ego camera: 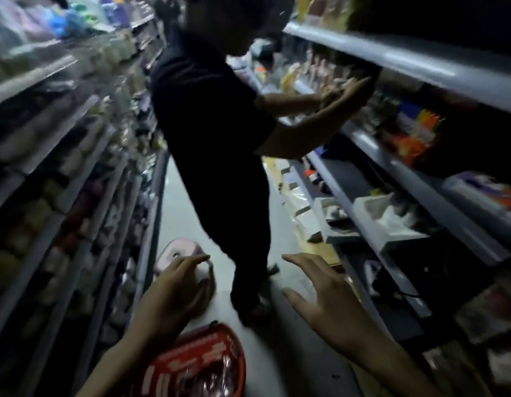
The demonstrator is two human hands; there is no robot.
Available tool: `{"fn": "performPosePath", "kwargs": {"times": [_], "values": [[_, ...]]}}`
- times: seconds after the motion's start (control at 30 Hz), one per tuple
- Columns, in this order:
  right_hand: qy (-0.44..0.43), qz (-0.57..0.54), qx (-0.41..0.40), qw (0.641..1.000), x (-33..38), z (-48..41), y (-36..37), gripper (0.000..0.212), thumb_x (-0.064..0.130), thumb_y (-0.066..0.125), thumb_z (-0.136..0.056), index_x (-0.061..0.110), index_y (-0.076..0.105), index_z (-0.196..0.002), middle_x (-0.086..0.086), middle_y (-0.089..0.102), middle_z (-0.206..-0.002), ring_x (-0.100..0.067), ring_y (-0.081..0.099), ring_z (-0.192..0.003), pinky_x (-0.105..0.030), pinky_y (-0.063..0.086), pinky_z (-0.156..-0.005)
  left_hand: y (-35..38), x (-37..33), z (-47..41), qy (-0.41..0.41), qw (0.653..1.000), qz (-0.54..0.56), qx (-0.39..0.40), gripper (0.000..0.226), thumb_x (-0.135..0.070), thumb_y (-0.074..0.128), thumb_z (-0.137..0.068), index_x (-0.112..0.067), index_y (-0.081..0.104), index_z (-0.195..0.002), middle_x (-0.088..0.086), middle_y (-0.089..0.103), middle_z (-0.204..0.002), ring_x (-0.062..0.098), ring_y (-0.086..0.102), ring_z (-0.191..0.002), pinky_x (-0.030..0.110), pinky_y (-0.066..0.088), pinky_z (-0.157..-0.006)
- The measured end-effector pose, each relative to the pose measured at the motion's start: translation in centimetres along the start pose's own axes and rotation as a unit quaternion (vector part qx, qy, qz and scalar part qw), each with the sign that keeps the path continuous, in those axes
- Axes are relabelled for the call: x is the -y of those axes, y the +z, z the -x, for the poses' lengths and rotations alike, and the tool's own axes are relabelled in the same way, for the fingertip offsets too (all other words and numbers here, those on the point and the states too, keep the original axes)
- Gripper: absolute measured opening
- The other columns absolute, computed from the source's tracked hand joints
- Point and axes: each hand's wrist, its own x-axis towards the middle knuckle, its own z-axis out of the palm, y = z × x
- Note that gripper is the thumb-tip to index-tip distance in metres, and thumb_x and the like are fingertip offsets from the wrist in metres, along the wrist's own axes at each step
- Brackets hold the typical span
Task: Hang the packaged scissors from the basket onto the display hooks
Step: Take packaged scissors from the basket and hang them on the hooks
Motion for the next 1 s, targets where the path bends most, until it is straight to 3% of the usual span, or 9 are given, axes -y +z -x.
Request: {"fn": "performPosePath", "kwargs": {"times": [0.13,0.37,0.43,0.5,0.6,1.0], "values": [[-0.019,0.016,0.093,0.995,-0.7,-1.7,5.6,0.052,0.033,0.069,-0.091,0.029,0.054,-0.14,0.011,0.055,-0.136,-0.005,0.053,-0.126,-0.021,0.041,-0.106,-0.4,6.3,7.1,-0.127,0.992,-0.018,-0.005,0.044,-0.041,0.062,-0.088,-0.034,0.06,-0.132,-0.02,0.06,-0.124,0.002,0.062,-0.114,0.032,0.054,-0.093],[-0.03,0.04,0.202,0.978,-0.8,-4.0,14.2,0.05,0.032,0.071,-0.092,0.026,0.056,-0.139,0.01,0.056,-0.133,-0.006,0.053,-0.121,-0.019,0.04,-0.103,1.5,12.1,13.9,-0.274,0.962,-0.008,0.002,0.051,-0.049,0.056,-0.084,-0.034,0.059,-0.132,-0.012,0.062,-0.127,0.011,0.067,-0.103,0.039,0.058,-0.086],[-0.034,0.05,0.231,0.971,-0.7,-5.0,16.8,0.051,0.036,0.069,-0.092,0.026,0.055,-0.14,0.007,0.056,-0.136,-0.01,0.054,-0.122,-0.026,0.043,-0.105,2.5,13.2,14.3,-0.293,0.956,-0.019,0.019,0.053,-0.051,0.054,-0.083,-0.034,0.057,-0.133,-0.01,0.06,-0.129,0.017,0.069,-0.1,0.04,0.059,-0.083],[-0.041,0.074,0.265,0.961,-0.6,-6.3,19.2,0.054,0.046,0.06,-0.09,0.028,0.052,-0.141,0.006,0.055,-0.137,-0.014,0.054,-0.124,-0.034,0.046,-0.105,3.3,14.5,14.1,-0.305,0.95,-0.059,0.029,0.053,-0.049,0.058,-0.085,-0.032,0.057,-0.136,-0.009,0.06,-0.131,0.019,0.066,-0.11,0.039,0.057,-0.089],[-0.044,0.093,0.302,0.948,-0.5,-8.8,22.5,0.065,0.061,0.046,-0.085,0.03,0.05,-0.141,0.006,0.053,-0.137,-0.012,0.054,-0.124,-0.035,0.048,-0.104,3.9,16.9,13.1,-0.313,0.946,-0.082,0.023,0.051,-0.038,0.069,-0.089,-0.024,0.059,-0.137,-0.003,0.063,-0.129,0.023,0.065,-0.113,0.038,0.056,-0.089],[-0.072,0.185,0.412,0.889,1.5,-20.3,34.6,0.07,0.063,0.041,-0.081,0.025,0.052,-0.139,0.001,0.055,-0.135,-0.018,0.055,-0.124,-0.04,0.05,-0.1,1.0,30.8,9.8,-0.38,0.92,-0.094,-0.008,0.053,-0.045,0.063,-0.091,-0.025,0.056,-0.139,-0.003,0.06,-0.132,0.024,0.062,-0.115,0.04,0.05,-0.092]]}}
